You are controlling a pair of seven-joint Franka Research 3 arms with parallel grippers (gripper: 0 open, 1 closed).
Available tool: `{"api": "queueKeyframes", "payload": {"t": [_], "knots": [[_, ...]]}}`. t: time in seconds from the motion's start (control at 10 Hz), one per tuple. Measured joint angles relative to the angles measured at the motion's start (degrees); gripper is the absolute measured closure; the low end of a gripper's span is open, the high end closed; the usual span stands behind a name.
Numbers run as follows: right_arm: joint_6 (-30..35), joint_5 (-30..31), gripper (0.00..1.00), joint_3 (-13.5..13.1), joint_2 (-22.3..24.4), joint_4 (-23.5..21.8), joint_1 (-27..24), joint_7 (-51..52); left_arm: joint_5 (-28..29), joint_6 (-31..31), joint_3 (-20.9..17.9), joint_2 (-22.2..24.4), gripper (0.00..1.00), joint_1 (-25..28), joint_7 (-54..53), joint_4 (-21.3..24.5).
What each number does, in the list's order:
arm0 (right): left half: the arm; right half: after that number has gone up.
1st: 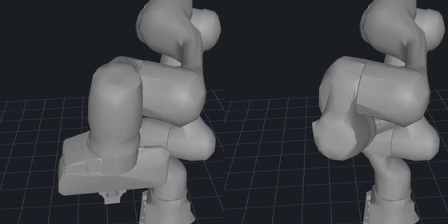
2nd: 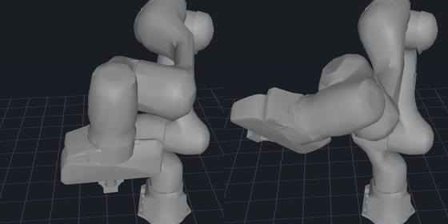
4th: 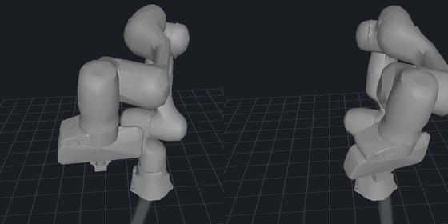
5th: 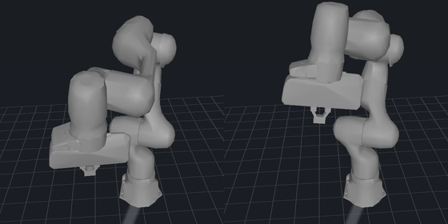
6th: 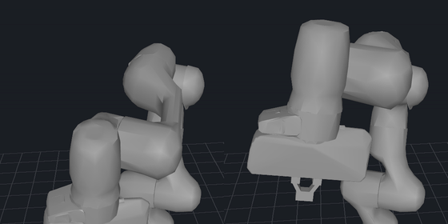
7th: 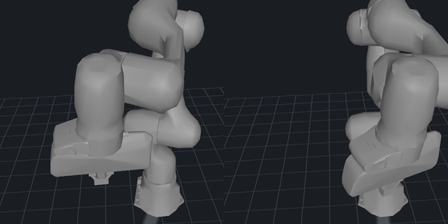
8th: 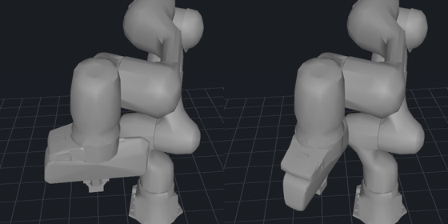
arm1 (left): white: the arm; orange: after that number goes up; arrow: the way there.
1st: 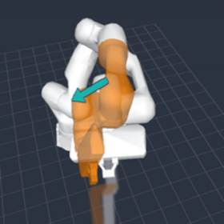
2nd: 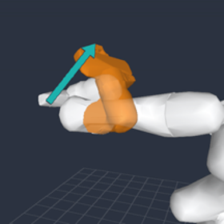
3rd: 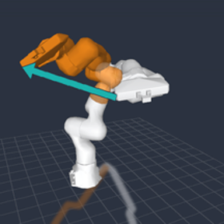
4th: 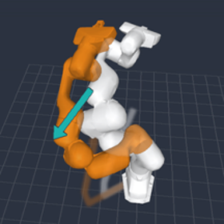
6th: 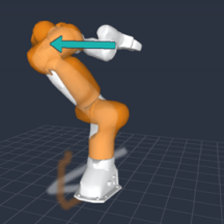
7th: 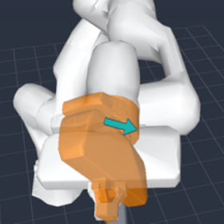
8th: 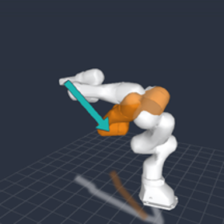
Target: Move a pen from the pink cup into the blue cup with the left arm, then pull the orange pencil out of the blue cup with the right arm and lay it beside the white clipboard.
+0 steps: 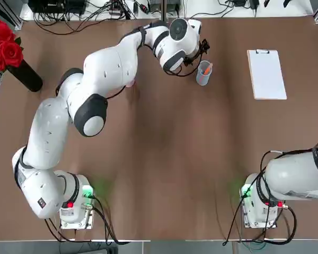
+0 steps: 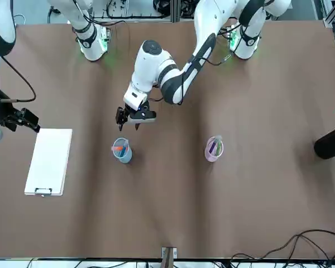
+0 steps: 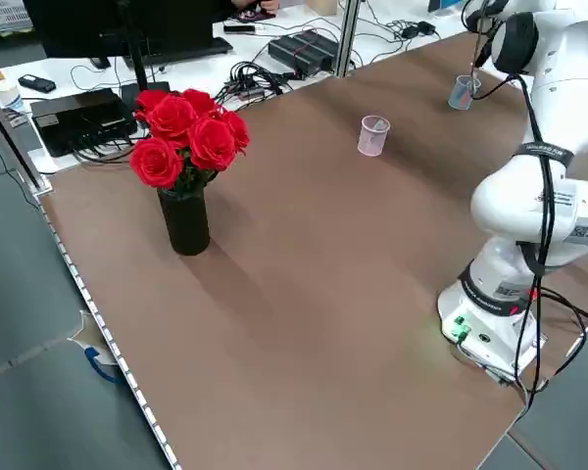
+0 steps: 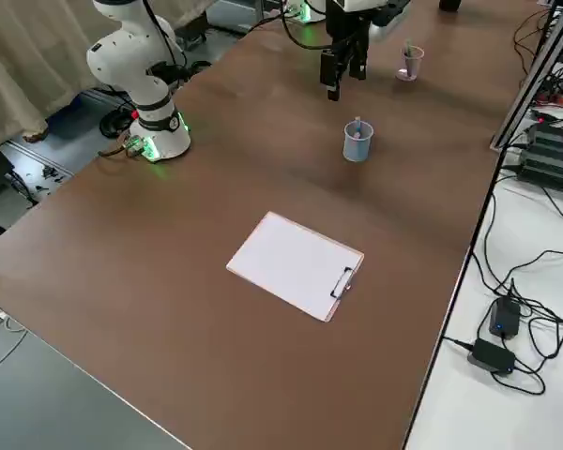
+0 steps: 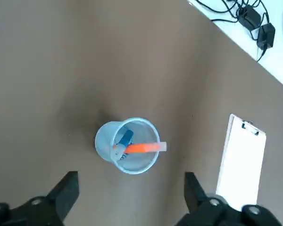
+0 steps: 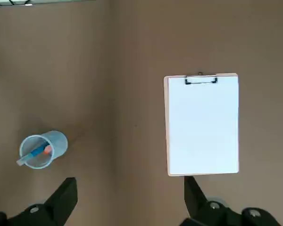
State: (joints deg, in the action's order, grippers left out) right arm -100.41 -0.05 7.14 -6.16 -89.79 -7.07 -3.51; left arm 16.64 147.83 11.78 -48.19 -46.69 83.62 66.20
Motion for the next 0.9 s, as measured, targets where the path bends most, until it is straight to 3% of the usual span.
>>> {"api": "queueKeyframes", "payload": {"t": [0.2,0.5,0.7,0.9], "knots": [[-0.4,-7.3,0.00,0.1,-0.2,-0.1,0.1,0.0,-0.2,-4.3,-0.5,2.2,0.00,1.5,-0.6,-0.3],[-1.8,-13.0,0.00,0.5,-3.3,-1.0,1.3,0.1,-2.4,-24.0,0.3,9.8,0.00,8.1,-10.5,-0.4],[-5.4,-13.9,0.00,0.7,-7.9,-1.5,4.5,0.2,-5.4,-35.0,1.9,15.3,0.00,14.9,-19.9,-0.3],[-9.6,-15.8,0.00,0.7,-13.4,-1.8,7.7,0.2,-6.9,-43.2,7.8,18.8,0.00,25.9,-29.6,0.2]]}}
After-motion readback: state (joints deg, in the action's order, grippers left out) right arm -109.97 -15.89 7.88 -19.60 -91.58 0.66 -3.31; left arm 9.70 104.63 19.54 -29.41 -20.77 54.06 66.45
